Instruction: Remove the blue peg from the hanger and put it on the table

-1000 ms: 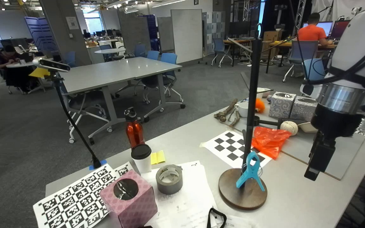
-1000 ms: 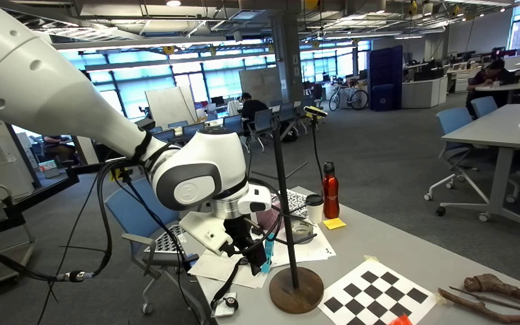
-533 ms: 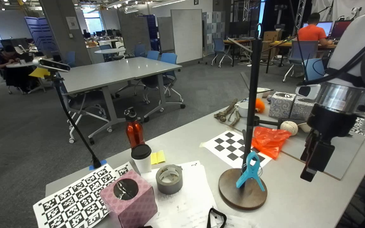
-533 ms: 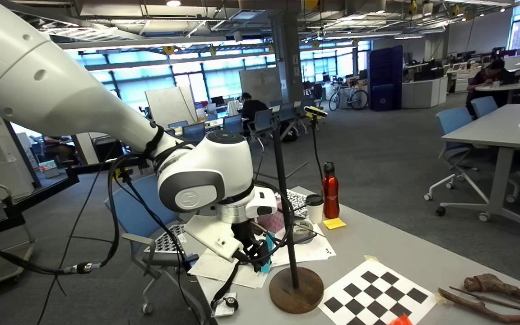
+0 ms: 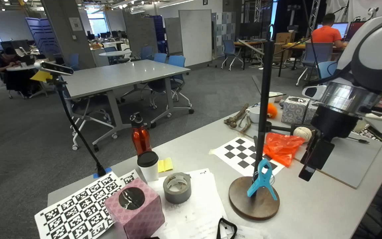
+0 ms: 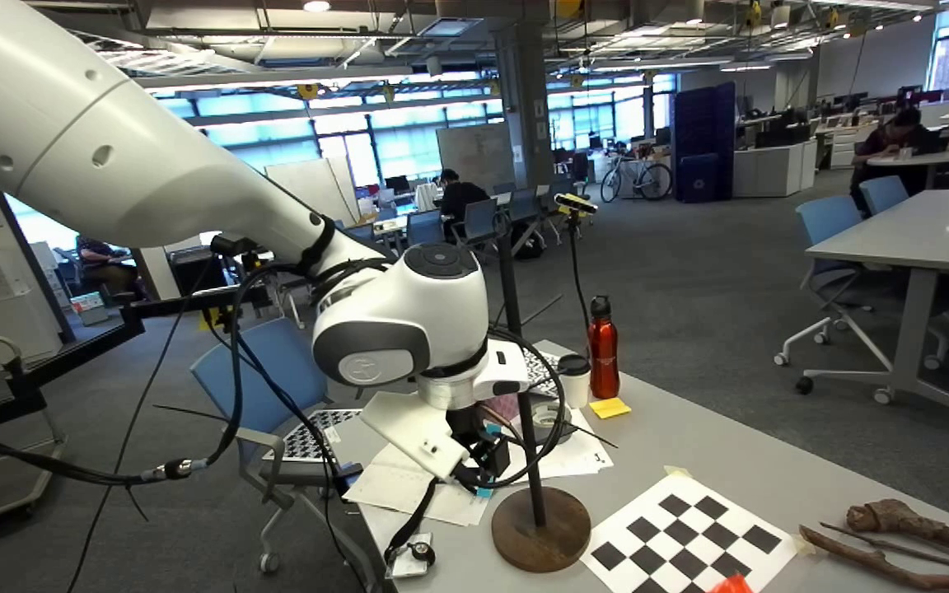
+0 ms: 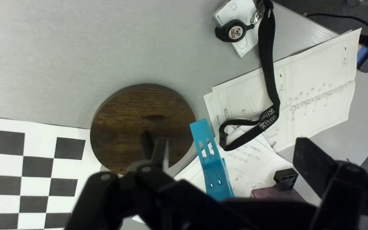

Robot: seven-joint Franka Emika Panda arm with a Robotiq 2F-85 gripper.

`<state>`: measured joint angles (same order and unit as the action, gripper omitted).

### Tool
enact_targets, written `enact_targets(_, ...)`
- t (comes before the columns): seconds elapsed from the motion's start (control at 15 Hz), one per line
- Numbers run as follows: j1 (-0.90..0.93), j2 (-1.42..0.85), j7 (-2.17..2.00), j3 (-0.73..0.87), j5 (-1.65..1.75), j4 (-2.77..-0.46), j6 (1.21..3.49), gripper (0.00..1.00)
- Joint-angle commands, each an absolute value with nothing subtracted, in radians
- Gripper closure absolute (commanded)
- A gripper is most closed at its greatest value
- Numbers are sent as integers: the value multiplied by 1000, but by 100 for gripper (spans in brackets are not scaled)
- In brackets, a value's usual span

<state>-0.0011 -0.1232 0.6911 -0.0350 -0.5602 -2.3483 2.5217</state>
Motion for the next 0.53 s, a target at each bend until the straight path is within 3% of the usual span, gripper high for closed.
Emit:
enact_targets(0.0,-16,-124,686,-51,-555,-2347,2521,0)
enact_targets(0.47,-11,-145,713,-68,-583,-2349,2545,0)
